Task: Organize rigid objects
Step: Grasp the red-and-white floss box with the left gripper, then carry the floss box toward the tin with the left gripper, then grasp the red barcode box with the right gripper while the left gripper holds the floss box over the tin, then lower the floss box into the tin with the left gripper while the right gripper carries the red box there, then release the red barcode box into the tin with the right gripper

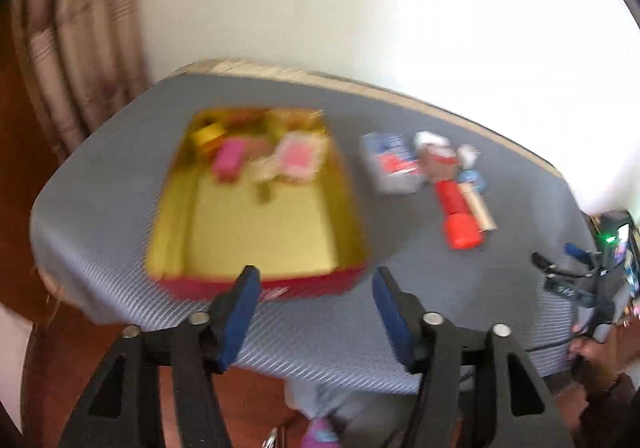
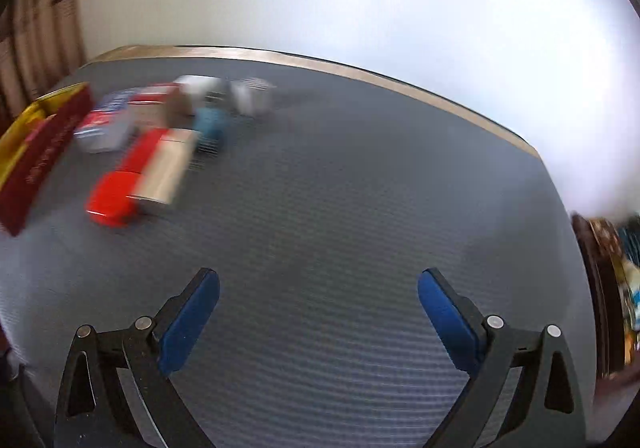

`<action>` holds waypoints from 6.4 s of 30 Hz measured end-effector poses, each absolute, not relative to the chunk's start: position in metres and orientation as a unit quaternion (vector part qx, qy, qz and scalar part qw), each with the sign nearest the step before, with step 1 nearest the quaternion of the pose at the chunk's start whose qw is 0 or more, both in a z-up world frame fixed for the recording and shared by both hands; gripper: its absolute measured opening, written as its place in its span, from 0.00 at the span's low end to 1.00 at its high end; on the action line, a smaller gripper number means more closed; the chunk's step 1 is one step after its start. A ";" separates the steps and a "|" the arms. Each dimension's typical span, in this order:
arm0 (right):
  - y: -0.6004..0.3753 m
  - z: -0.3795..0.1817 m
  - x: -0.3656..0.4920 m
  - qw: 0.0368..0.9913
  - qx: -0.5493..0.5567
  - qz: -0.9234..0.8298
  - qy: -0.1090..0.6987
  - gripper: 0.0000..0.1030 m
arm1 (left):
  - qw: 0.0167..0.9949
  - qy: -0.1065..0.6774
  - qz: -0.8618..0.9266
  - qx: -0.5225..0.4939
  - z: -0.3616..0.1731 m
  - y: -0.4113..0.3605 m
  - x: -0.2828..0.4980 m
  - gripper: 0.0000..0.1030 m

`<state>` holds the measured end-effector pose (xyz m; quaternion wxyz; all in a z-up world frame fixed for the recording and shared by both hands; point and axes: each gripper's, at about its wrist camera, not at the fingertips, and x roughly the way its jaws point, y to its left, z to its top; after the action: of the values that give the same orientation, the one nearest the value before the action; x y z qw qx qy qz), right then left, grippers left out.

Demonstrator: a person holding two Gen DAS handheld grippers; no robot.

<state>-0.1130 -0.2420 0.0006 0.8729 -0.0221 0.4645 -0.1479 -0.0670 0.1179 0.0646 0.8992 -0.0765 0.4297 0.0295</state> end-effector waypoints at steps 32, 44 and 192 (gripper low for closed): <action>-0.266 -0.004 -0.126 0.892 0.081 -0.081 0.438 0.97 | 0.748 0.644 -0.031 -0.155 -0.015 0.076 0.204 0.67; -0.266 -0.007 -0.122 0.887 0.086 -0.075 0.447 0.98 | 0.753 0.631 -0.021 -0.185 -0.033 0.073 0.211 0.65; 0.077 0.019 0.163 0.826 0.021 0.183 0.534 0.50 | 0.866 0.458 0.163 -0.118 0.044 0.212 -0.081 0.66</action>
<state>0.1634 0.0772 0.0191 0.8256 0.0205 0.5336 0.1826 -0.0811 0.2119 0.0438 0.8658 -0.1182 0.4579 0.1634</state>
